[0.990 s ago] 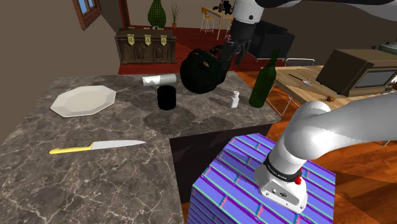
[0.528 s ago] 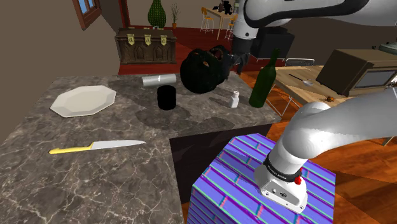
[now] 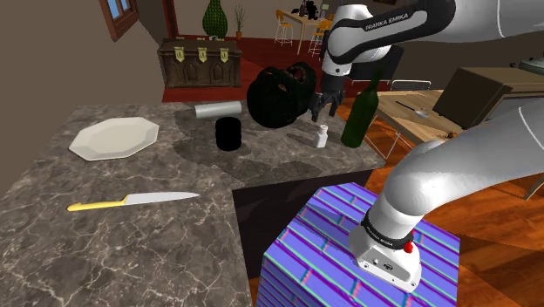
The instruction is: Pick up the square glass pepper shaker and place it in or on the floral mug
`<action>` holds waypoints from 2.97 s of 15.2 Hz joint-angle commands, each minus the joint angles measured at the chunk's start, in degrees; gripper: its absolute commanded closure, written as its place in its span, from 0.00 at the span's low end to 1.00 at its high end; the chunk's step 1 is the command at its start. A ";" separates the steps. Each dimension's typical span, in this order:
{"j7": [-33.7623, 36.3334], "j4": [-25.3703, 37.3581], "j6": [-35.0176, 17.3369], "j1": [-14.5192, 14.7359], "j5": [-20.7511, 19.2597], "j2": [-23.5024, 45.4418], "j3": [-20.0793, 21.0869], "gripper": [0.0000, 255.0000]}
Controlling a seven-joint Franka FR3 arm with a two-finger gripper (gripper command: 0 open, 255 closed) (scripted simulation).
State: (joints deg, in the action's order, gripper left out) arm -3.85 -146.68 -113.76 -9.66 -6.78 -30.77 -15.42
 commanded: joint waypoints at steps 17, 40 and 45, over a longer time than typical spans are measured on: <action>-2.68 -4.42 -13.78 -2.17 -0.58 11.66 -5.67 0.00; -1.80 -0.24 -4.59 -2.53 -1.03 6.56 -4.30 1.00; -1.53 2.31 -0.21 -2.57 -1.00 4.70 -3.67 1.00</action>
State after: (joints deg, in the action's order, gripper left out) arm -5.44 -144.93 -114.84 -12.25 -7.81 -25.79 -19.22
